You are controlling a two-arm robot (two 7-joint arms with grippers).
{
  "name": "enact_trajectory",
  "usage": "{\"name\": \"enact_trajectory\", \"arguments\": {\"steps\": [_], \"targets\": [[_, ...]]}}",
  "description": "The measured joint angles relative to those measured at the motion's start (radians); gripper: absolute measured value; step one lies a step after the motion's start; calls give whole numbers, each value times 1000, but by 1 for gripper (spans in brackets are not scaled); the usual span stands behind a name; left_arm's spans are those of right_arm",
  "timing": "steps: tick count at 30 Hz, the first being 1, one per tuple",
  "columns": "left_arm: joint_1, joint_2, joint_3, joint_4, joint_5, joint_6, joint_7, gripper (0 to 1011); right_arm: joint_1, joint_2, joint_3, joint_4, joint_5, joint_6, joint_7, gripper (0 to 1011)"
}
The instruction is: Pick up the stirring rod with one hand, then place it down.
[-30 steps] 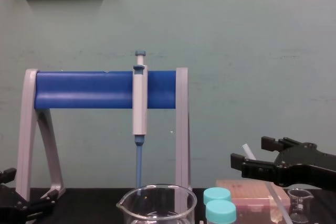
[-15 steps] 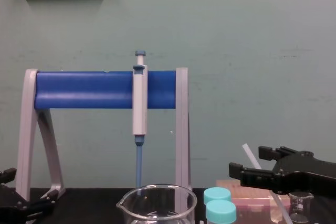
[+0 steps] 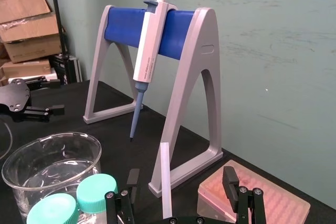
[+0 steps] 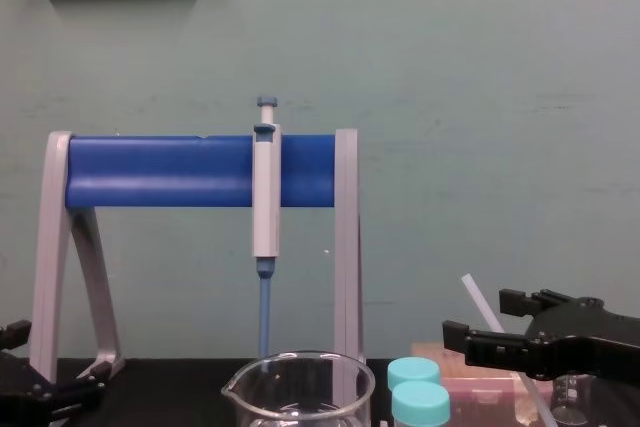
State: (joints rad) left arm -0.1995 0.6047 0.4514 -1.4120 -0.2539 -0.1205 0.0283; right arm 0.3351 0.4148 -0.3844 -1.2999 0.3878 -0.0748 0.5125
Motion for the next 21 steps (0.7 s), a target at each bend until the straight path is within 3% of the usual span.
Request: {"name": "enact_trajectory", "arguments": {"steps": [17,21], "targets": [[0,0,0,0,0,0,0,1000,1,0,-1,0,0,0,-2,1002],[0,0,0,0,0,0,0,1000,1,0,-1,0,0,0,-3,928]]}}
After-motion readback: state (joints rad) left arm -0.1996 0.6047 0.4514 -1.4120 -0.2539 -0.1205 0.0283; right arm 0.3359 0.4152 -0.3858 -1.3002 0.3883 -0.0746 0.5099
